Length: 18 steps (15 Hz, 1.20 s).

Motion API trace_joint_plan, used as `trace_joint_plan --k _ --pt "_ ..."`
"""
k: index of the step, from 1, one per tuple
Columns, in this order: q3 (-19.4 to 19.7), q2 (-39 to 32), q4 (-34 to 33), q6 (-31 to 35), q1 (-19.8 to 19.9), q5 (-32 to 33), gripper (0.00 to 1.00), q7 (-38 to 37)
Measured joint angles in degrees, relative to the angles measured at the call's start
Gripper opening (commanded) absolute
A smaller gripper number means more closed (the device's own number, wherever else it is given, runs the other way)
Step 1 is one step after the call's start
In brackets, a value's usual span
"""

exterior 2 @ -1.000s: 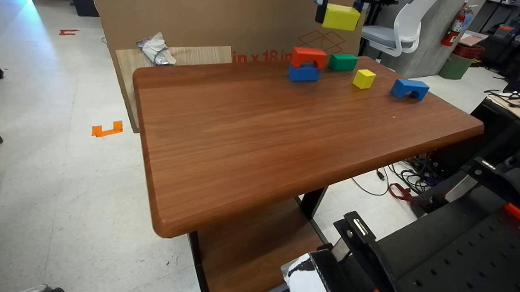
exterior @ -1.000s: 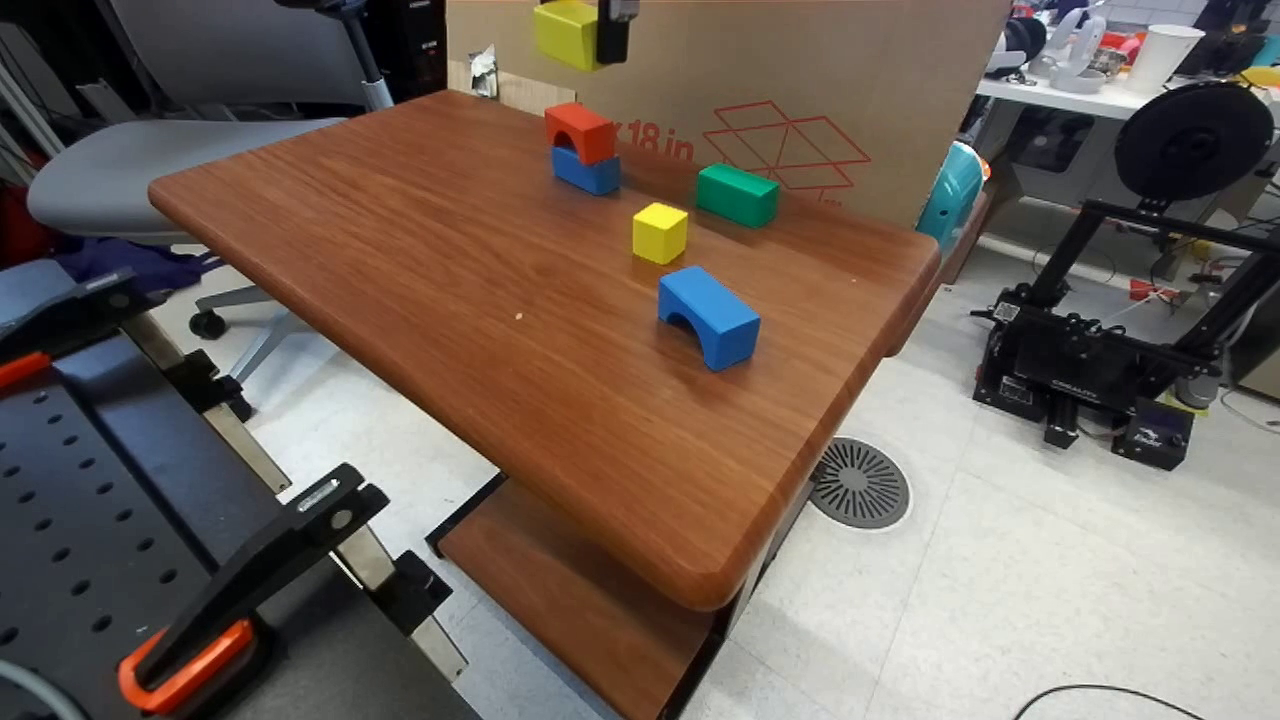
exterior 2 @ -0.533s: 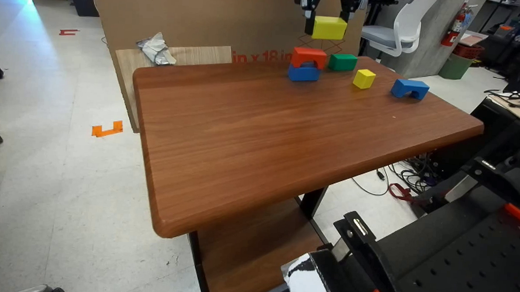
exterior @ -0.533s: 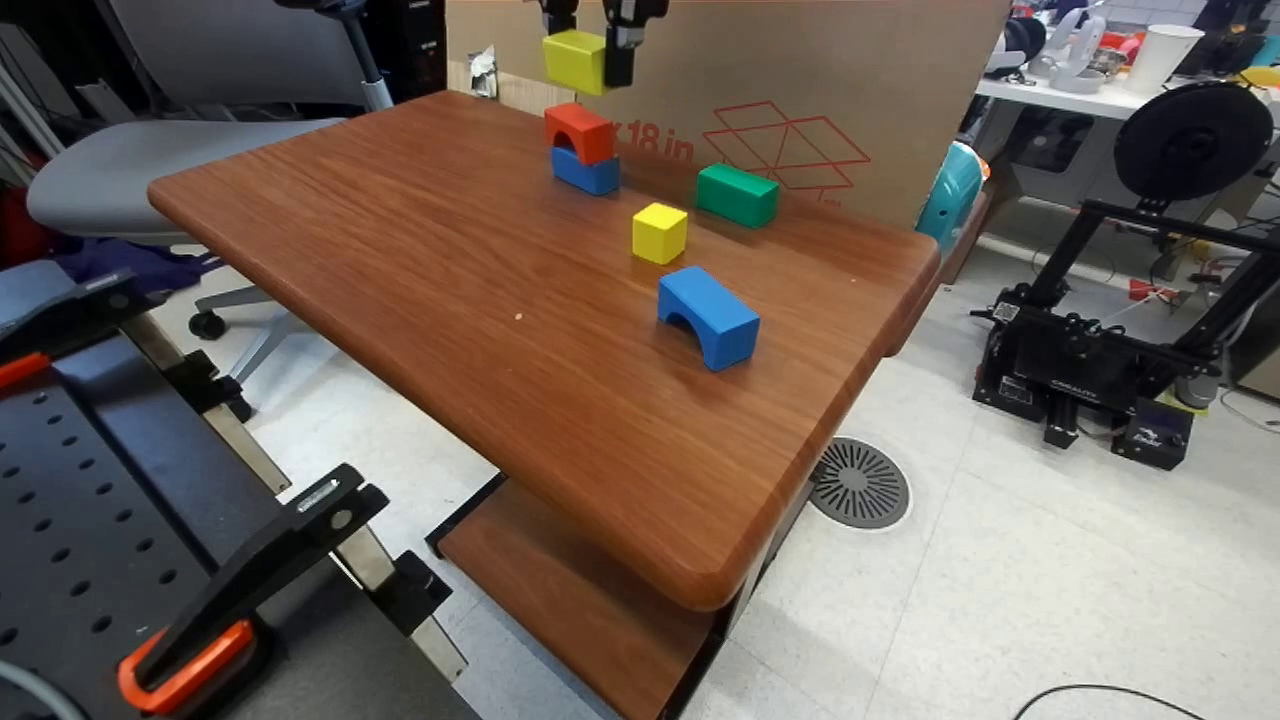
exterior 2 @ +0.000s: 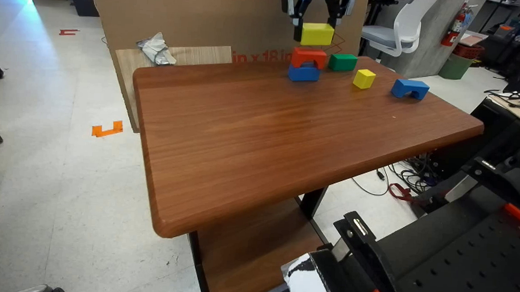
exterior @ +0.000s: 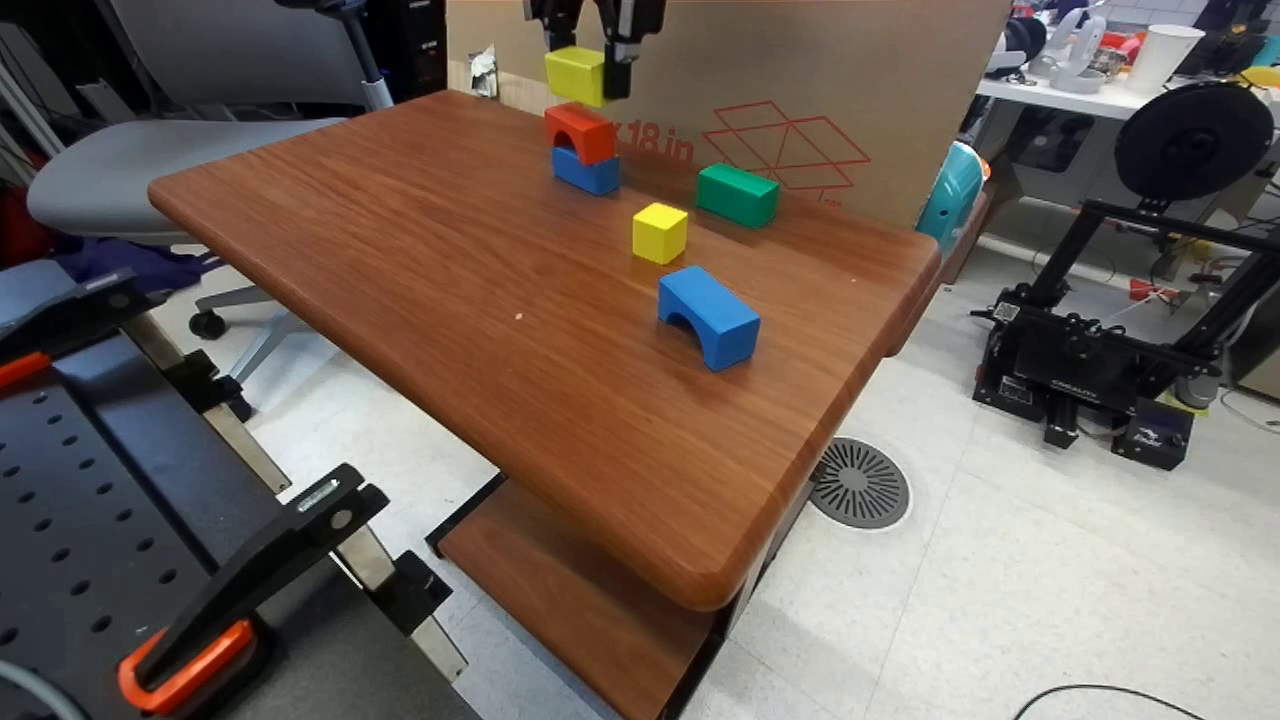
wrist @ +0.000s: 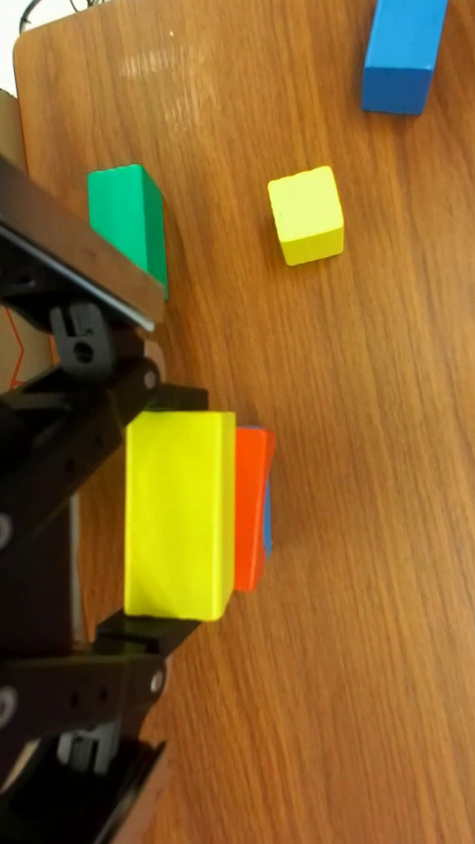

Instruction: Put the yellow block on the orange block

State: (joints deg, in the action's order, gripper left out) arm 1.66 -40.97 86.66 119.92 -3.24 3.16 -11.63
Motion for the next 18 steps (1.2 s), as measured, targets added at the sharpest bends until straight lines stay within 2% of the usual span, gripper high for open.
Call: trace_joint_plan --k 11,12,13,14,18 --pt "0.1 -1.3 -1.4 -3.1 0.0 -0.3 0.42 -1.0" --pt "0.1 -1.3 -1.4 -3.2 0.0 -0.4 0.92 -1.0" --pt "0.1 -1.3 -1.4 -3.3 0.0 -0.4 0.93 -1.1" --pt "0.1 -1.4 -1.4 -3.4 0.0 -0.5 0.99 -1.2" --pt "0.1 -1.5 -1.6 -3.4 0.1 -1.4 1.00 -1.3"
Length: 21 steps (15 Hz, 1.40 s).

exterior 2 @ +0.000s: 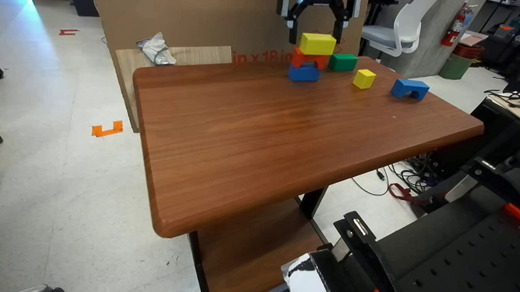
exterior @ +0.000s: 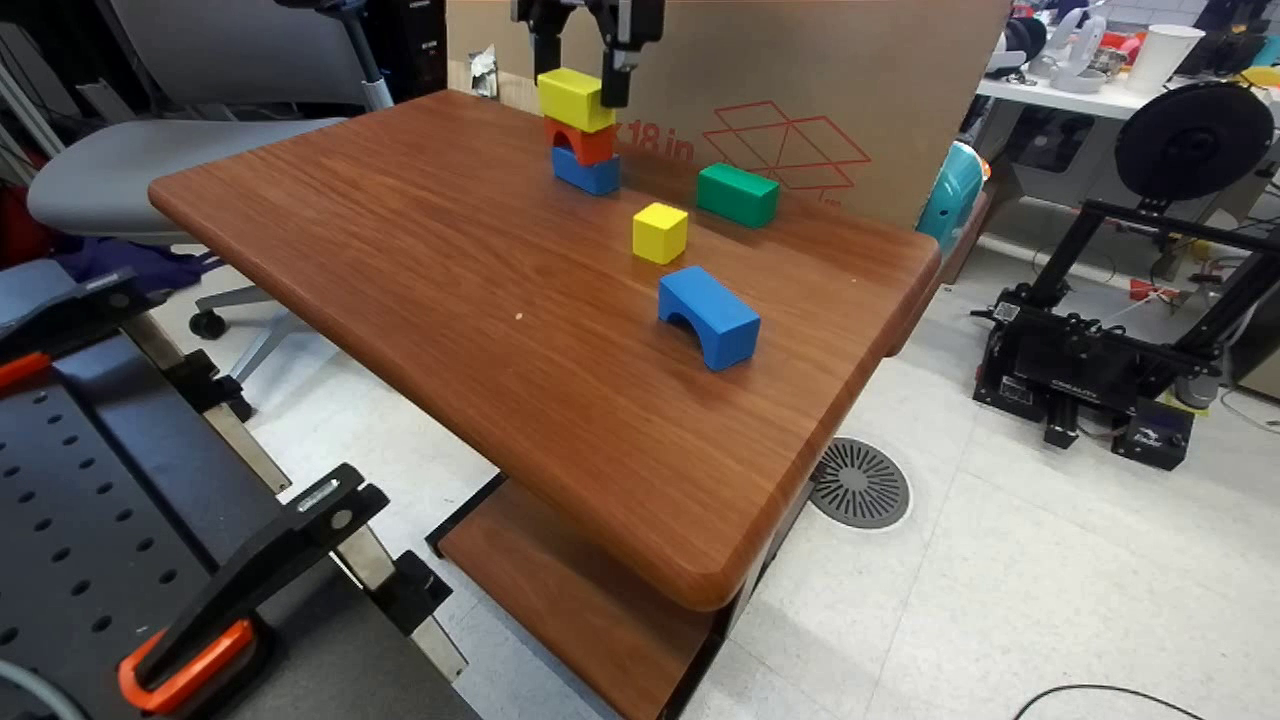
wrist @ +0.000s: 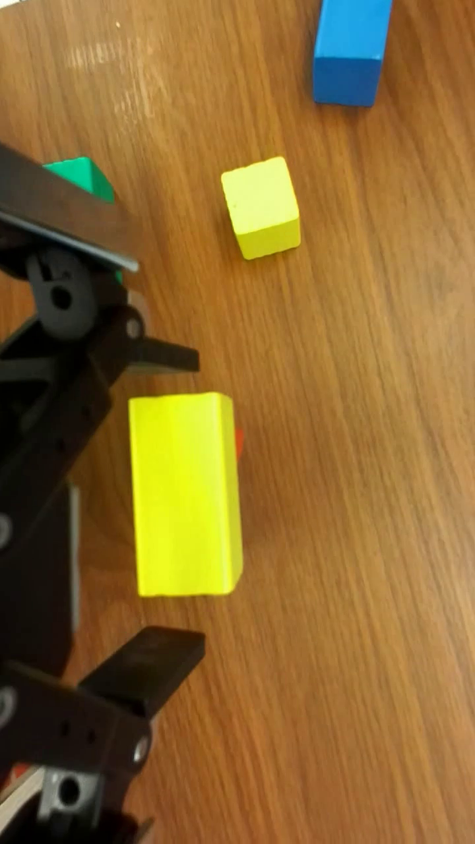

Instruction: Put the yellow block on the orange block

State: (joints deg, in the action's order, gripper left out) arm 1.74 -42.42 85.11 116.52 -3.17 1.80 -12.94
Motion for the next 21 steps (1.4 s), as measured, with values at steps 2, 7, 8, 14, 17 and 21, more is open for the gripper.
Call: trace_joint_plan --k 2,7,8,14,17,21 --pt "0.0 0.0 -0.1 0.0 0.0 -0.3 1.00 0.0" --pt "0.0 1.8 0.9 0.0 0.0 -1.1 1.00 0.0" --pt "0.0 3.1 2.0 0.0 0.0 -1.0 1.00 0.0" --pt "-0.1 13.1 12.0 0.5 -0.6 0.4 1.00 0.8" --pt "-0.1 14.2 13.5 0.8 -0.7 0.4 1.00 1.0" --pt "-0.1 14.2 14.0 1.6 -0.7 0.4 1.00 1.1"
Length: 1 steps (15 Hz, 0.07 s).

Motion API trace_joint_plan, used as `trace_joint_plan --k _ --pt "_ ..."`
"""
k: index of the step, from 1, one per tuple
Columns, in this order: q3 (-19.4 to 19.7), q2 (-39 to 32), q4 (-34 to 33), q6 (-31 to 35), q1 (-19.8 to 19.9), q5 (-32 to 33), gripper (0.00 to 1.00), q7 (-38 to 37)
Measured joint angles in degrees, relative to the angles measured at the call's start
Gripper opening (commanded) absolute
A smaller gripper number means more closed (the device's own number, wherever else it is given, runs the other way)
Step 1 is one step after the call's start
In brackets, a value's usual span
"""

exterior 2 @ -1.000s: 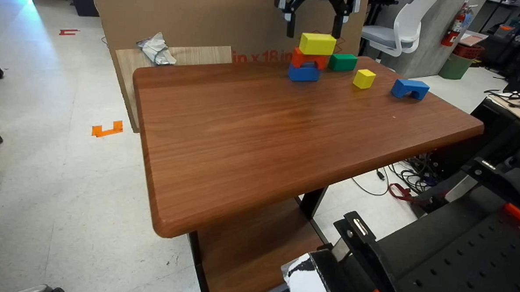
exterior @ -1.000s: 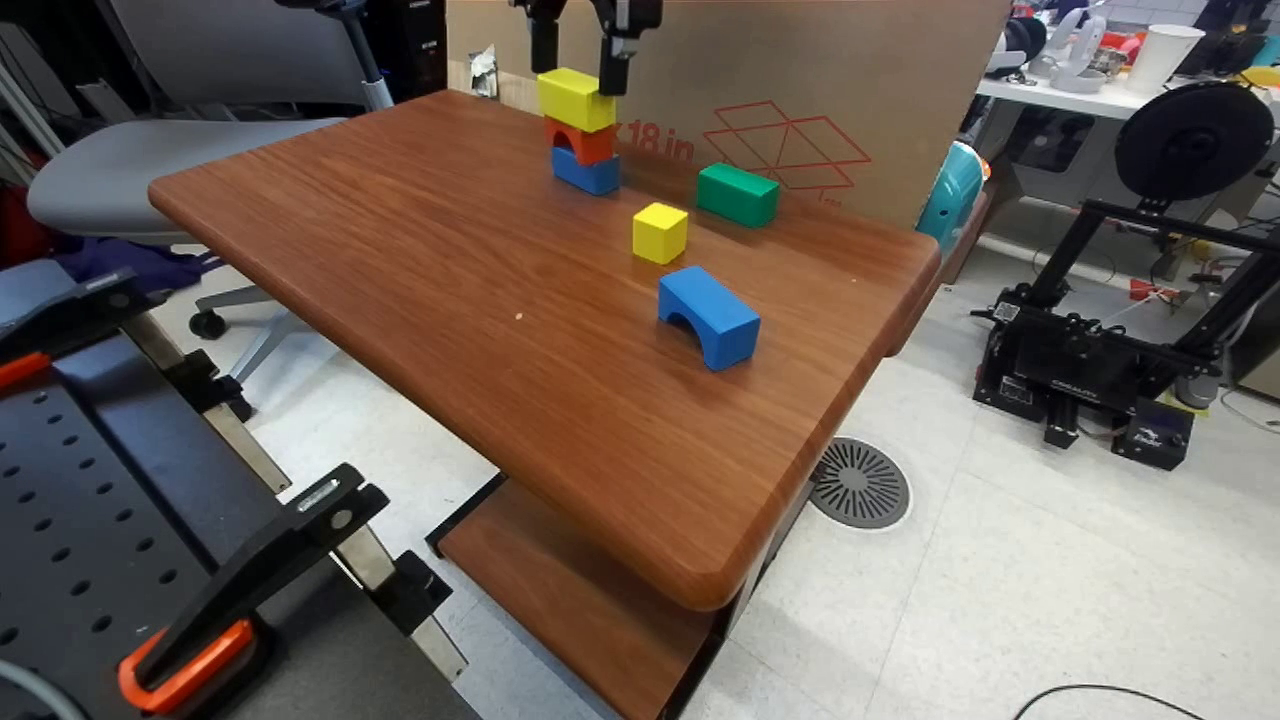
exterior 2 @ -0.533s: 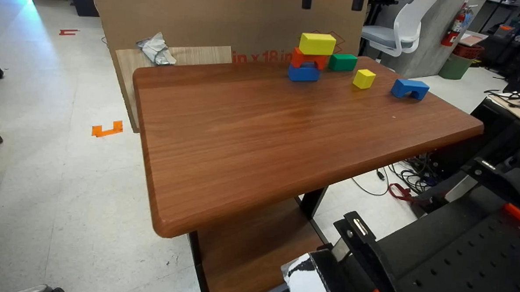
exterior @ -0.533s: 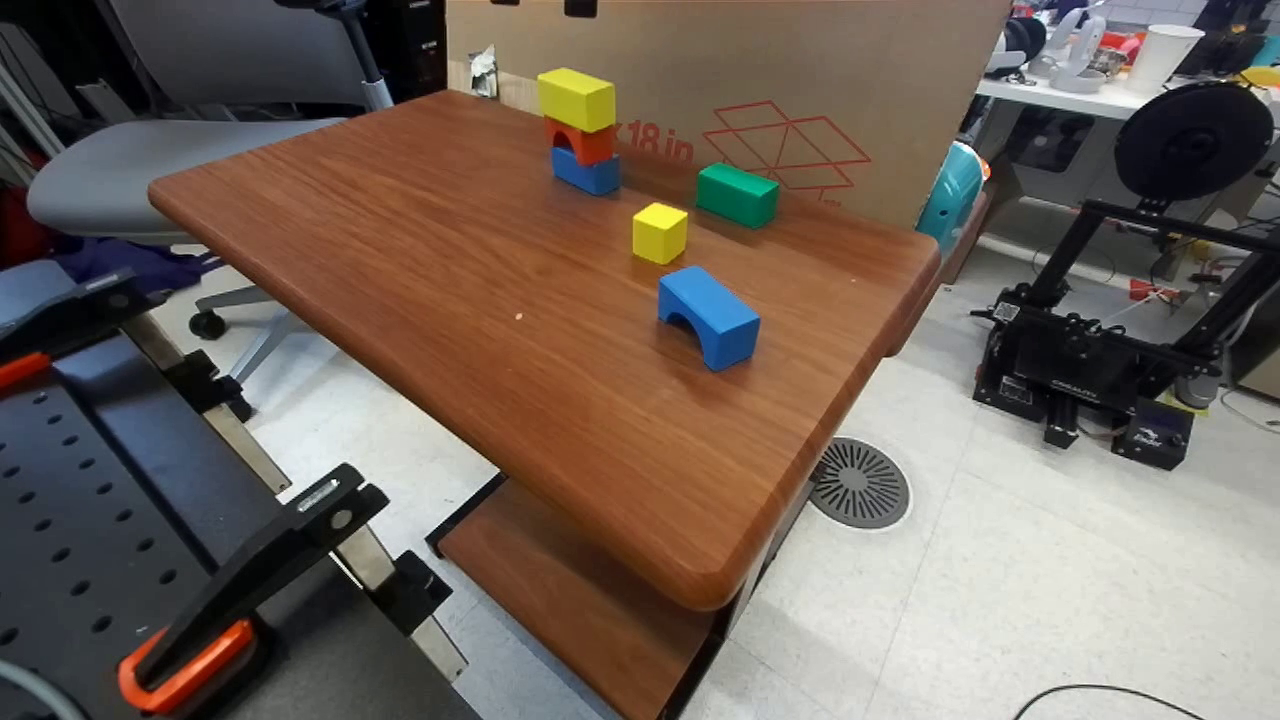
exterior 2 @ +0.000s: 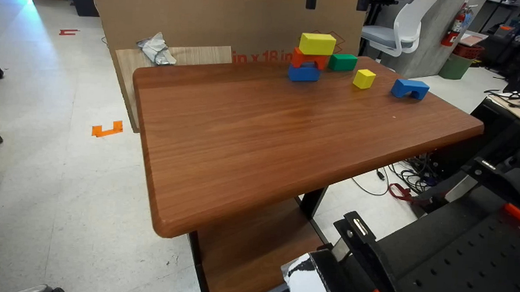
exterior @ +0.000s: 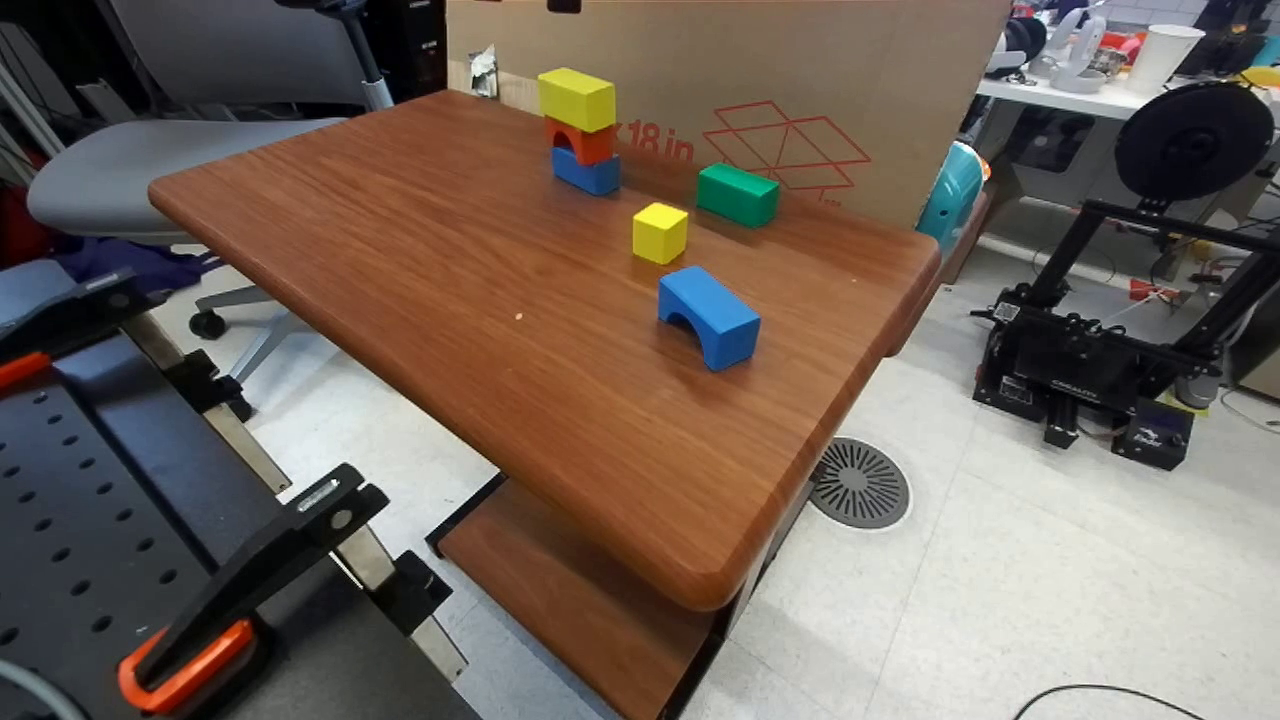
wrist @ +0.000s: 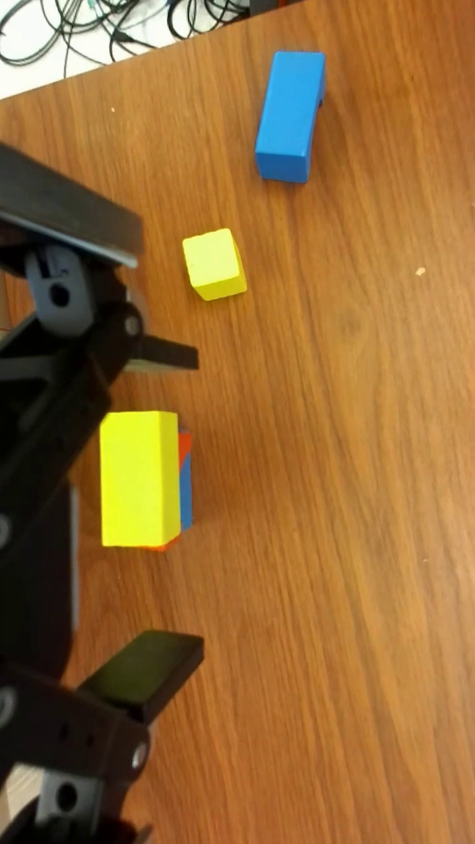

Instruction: Put the yellow block on the orange block

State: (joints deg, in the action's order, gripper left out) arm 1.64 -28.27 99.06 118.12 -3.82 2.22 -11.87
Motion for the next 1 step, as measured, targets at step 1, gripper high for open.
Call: trace_joint_plan --k 1 --pt "0.0 0.0 0.0 0.0 0.0 0.0 1.00 0.0"
